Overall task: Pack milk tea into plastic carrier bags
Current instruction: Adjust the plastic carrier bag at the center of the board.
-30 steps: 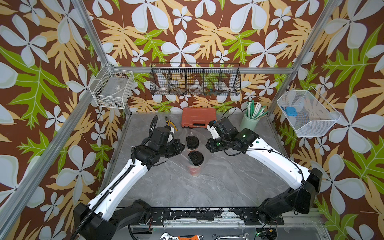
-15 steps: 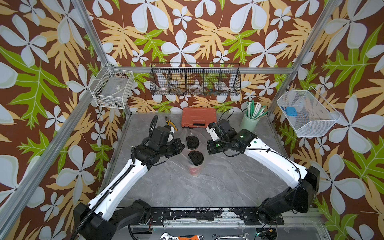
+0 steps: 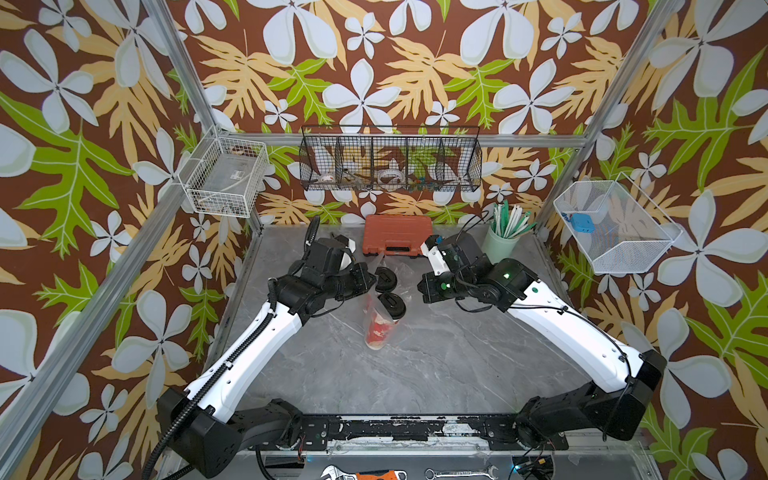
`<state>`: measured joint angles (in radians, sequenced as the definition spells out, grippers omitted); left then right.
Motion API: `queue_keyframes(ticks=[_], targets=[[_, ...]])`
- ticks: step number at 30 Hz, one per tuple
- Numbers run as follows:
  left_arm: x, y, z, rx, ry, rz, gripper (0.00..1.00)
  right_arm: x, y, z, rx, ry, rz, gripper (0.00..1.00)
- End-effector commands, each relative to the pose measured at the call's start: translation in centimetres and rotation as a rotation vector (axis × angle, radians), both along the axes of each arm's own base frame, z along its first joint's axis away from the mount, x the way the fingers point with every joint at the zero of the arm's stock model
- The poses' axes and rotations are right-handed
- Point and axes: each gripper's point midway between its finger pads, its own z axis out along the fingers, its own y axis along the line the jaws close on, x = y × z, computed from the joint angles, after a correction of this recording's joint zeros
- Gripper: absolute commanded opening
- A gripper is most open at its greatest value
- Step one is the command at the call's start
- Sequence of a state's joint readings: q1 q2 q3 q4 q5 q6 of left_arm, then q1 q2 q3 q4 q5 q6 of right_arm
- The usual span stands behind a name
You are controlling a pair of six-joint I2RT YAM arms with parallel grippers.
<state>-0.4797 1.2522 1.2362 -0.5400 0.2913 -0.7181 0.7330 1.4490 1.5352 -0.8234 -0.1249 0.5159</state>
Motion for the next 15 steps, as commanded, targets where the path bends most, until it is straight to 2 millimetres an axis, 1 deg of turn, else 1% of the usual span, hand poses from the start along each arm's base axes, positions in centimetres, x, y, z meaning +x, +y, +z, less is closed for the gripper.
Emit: queue_keyframes(ticks=[1, 5, 8, 9, 10, 12, 14, 15], targets=[[0.4, 0.8, -0.8, 0.079, -0.009, 0.006, 0.0, -0.1, -0.2, -0.6, -0.012, 0.013, -0.014, 0.0], [0.3, 2.8, -2.0, 0.2, 0.006, 0.053, 0.0, 0.4, -0.3, -0.6, -0.018, -0.006, -0.029, 0.0], [0.0, 4.3, -2.7, 0.256, 0.015, 0.086, 0.0, 1.1, -0.5, 0.1, -0.036, -0.039, -0.043, 0.0], [0.0, 4.6, -2.8, 0.263, 0.014, 0.094, 0.0, 1.4, -0.7, 0.4, -0.043, -0.051, -0.046, 0.01], [-0.1, 4.8, -2.8, 0.26, 0.014, 0.098, 0.0, 1.7, -0.9, 0.7, -0.05, -0.061, -0.051, 0.04], [-0.1, 4.8, -2.7, 0.252, 0.01, 0.098, 0.0, 2.8, -1.7, 0.9, -0.058, -0.077, -0.071, 0.08], [-0.1, 4.9, -2.6, 0.249, 0.009, 0.108, 0.01, 4.4, -3.2, 1.1, -0.071, -0.1, -0.103, 0.13], [-0.1, 5.1, -2.6, 0.25, 0.005, 0.115, 0.09, 5.4, -4.3, 1.2, -0.083, -0.114, -0.132, 0.17]])
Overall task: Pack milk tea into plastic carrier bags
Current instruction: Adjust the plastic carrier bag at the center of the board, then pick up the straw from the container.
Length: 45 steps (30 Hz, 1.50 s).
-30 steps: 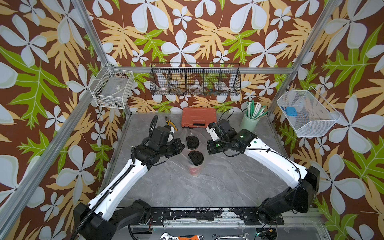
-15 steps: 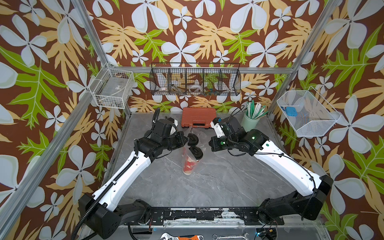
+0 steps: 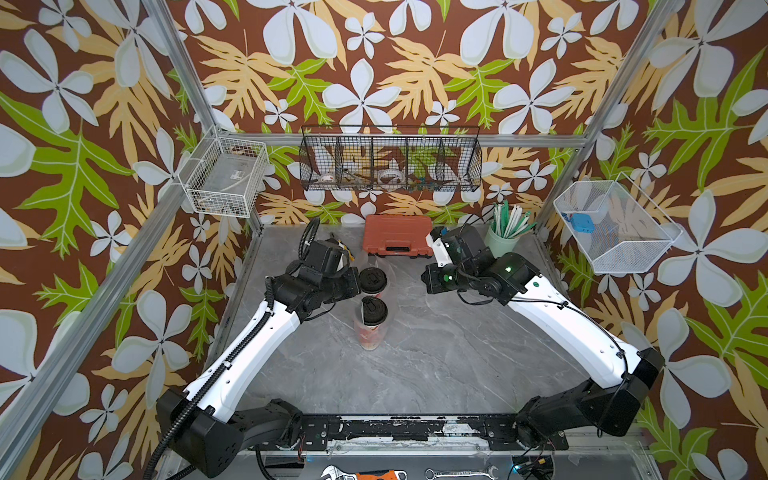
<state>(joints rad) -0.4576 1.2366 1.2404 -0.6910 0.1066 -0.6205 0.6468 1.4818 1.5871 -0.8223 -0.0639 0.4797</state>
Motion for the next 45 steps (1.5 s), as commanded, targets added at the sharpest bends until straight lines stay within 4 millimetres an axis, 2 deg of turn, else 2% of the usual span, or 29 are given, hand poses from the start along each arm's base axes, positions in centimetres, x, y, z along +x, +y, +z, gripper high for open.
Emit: queue_keyframes(ticks=[1, 2, 4, 11, 15, 19, 22, 27, 30, 32, 34, 39, 45], targets=[[-0.1, 0.9, 0.0, 0.031, -0.011, 0.021, 0.16, 2.7, -2.8, 0.6, -0.052, -0.063, -0.056, 0.19], [-0.1, 1.0, 0.1, 0.032, -0.015, 0.026, 0.19, 3.5, -3.8, 0.8, -0.058, -0.076, -0.072, 0.21], [-0.2, 1.3, 0.3, 0.035, -0.021, 0.034, 0.25, 5.8, -7.2, 1.5, -0.07, -0.112, -0.148, 0.27], [-0.6, 1.9, 1.0, 0.026, -0.035, 0.036, 0.26, 11.7, -19.5, 2.9, -0.055, -0.229, -0.406, 0.43], [-0.8, 2.2, 0.6, 0.029, -0.027, 0.039, 0.25, 14.3, -26.5, 2.2, -0.033, -0.29, -0.53, 0.49], [-0.9, 2.1, 0.1, 0.022, -0.019, 0.033, 0.21, 17.0, -30.8, 0.1, -0.044, -0.301, -0.592, 0.51], [-0.8, 2.0, -0.2, 0.015, -0.01, 0.029, 0.18, 19.4, -31.2, -1.4, -0.039, -0.301, -0.563, 0.51], [-0.7, 1.8, -0.1, 0.006, -0.007, 0.023, 0.14, 23.6, -28.5, -2.6, -0.048, -0.31, -0.433, 0.51], [-0.8, 1.7, -0.2, 0.002, -0.002, 0.021, 0.14, 25.7, -26.6, -1.9, -0.036, -0.326, -0.361, 0.49], [-0.8, 1.7, -0.3, -0.002, 0.003, 0.023, 0.14, 26.7, -25.7, -2.2, -0.043, -0.323, -0.322, 0.48], [-0.9, 1.7, -0.5, -0.004, 0.008, 0.023, 0.14, 27.5, -24.7, -2.4, -0.05, -0.329, -0.278, 0.48], [-1.0, 1.9, -0.5, -0.006, 0.01, 0.027, 0.13, 28.6, -23.5, -4.6, -0.051, -0.283, -0.227, 0.48], [-1.3, 1.9, -0.4, -0.018, 0.011, 0.029, 0.13, 29.1, -23.8, -6.8, -0.095, -0.257, -0.24, 0.51]])
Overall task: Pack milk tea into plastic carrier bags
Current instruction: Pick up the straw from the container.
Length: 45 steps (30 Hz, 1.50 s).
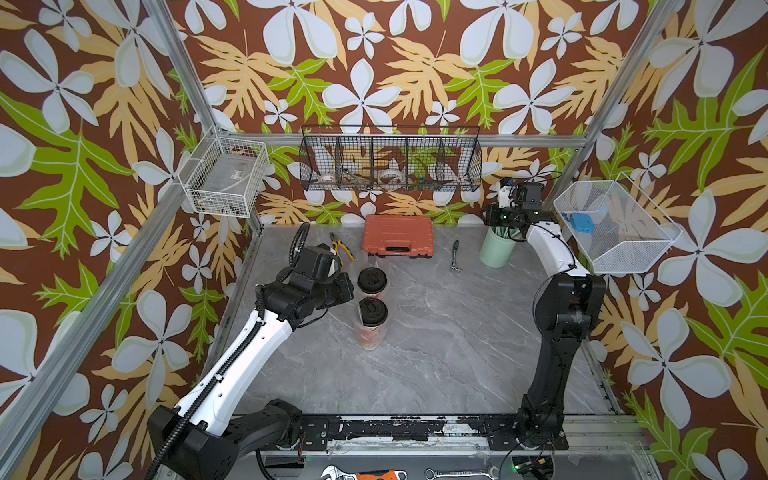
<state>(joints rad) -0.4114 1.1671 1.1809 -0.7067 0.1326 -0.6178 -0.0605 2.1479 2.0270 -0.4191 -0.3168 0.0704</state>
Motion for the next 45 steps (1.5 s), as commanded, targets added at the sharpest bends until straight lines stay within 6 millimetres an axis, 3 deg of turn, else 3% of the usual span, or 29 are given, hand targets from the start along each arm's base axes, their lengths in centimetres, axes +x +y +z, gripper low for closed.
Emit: queue_keyframes(ticks=[1, 6, 12, 18, 25, 32, 34, 39, 45], targets=[[-0.1, 0.0, 0.1, -0.007, -0.001, 0.002, 0.13, 0.1, -0.2, -1.0, -0.036, 0.017, -0.002, 0.5], [-0.1, 0.0, 0.2, -0.014, -0.001, 0.003, 0.13, 0.1, -1.2, -2.2, -0.102, 0.038, -0.052, 0.43], [-0.1, 0.0, 0.5, -0.023, -0.007, 0.007, 0.13, -0.4, -1.5, -0.1, -0.123, -0.007, -0.074, 0.19], [-0.3, 0.1, 0.4, -0.019, -0.008, 0.013, 0.1, -1.3, -1.5, 3.8, -0.144, -0.073, -0.1, 0.0], [-0.3, 0.3, -0.3, -0.014, -0.004, 0.018, 0.06, -3.3, -1.5, 8.5, -0.151, -0.131, -0.139, 0.0], [-0.4, 0.3, -0.6, -0.018, -0.009, 0.019, 0.0, -8.3, -0.2, 15.5, -0.085, -0.214, -0.153, 0.0], [-0.3, 0.3, -0.5, -0.019, -0.014, 0.02, 0.0, -10.1, 0.9, 17.2, -0.042, -0.235, -0.127, 0.0], [-0.4, 0.5, -0.4, -0.018, -0.027, 0.029, 0.0, -15.1, 5.8, 20.4, 0.064, -0.269, -0.015, 0.0], [-0.5, 0.7, -0.4, -0.018, -0.031, 0.034, 0.0, -21.9, 14.5, 22.5, 0.199, -0.258, 0.213, 0.0]])
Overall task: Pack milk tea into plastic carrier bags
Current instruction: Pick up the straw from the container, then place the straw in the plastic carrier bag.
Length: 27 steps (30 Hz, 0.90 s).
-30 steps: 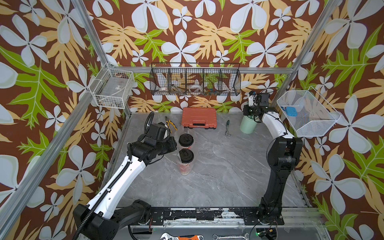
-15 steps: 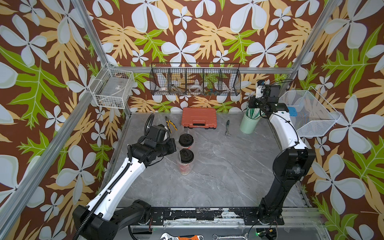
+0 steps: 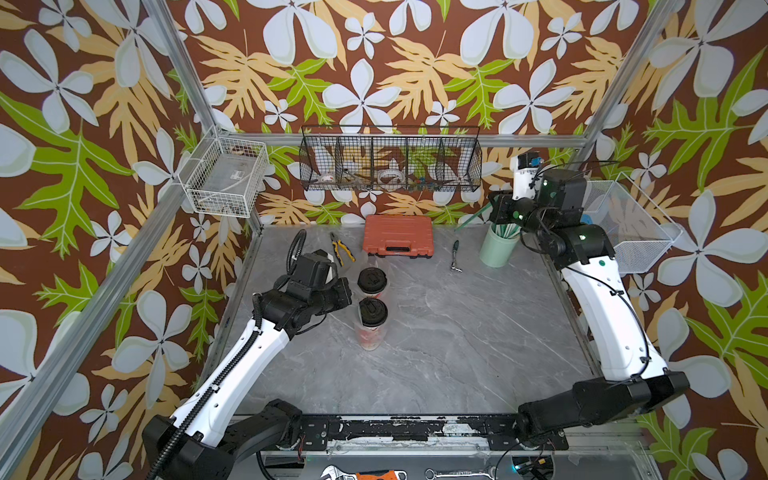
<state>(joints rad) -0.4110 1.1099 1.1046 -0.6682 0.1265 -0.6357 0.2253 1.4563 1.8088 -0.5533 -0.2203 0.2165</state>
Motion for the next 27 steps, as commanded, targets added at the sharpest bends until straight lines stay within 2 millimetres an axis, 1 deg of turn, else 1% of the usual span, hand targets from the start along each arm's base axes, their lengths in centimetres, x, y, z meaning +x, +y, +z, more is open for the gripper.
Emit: queue_keyframes(ticks=[1, 4, 6, 8, 10, 11, 14, 17, 22, 27], targets=[[0.3, 0.3, 0.4, 0.0, -0.02, 0.018, 0.0, -3.6, 4.5, 0.7, 0.098, 0.039, 0.143, 0.0], [0.2, 0.3, 0.1, 0.002, -0.017, 0.02, 0.0, -6.8, 8.9, 1.8, 0.154, 0.04, 0.269, 0.0], [0.2, 0.4, -0.1, 0.008, -0.014, 0.023, 0.0, -8.5, 11.7, 2.1, 0.178, 0.051, 0.341, 0.0], [0.2, 0.5, -0.2, 0.012, -0.016, 0.024, 0.0, -9.4, 14.1, 2.0, 0.168, 0.059, 0.377, 0.0], [0.3, 0.4, -0.2, 0.007, -0.017, 0.021, 0.0, -9.7, 16.0, 1.5, 0.139, 0.076, 0.399, 0.0], [0.4, 0.3, -0.1, 0.005, -0.02, 0.019, 0.0, -9.6, 17.0, 0.9, 0.124, 0.09, 0.409, 0.0], [0.5, 0.1, 0.2, -0.003, -0.026, 0.013, 0.0, -9.1, 19.2, -0.5, 0.079, 0.112, 0.42, 0.0], [0.5, 0.1, 0.5, -0.004, -0.033, 0.01, 0.0, -8.2, 20.8, -1.7, 0.046, 0.121, 0.413, 0.0], [0.5, -0.1, 0.5, -0.015, -0.033, 0.002, 0.0, -6.2, 22.4, -2.2, 0.013, 0.102, 0.387, 0.0], [0.6, -0.4, 0.6, -0.026, -0.036, -0.004, 0.0, -4.3, 23.4, -3.4, -0.044, 0.097, 0.352, 0.0]])
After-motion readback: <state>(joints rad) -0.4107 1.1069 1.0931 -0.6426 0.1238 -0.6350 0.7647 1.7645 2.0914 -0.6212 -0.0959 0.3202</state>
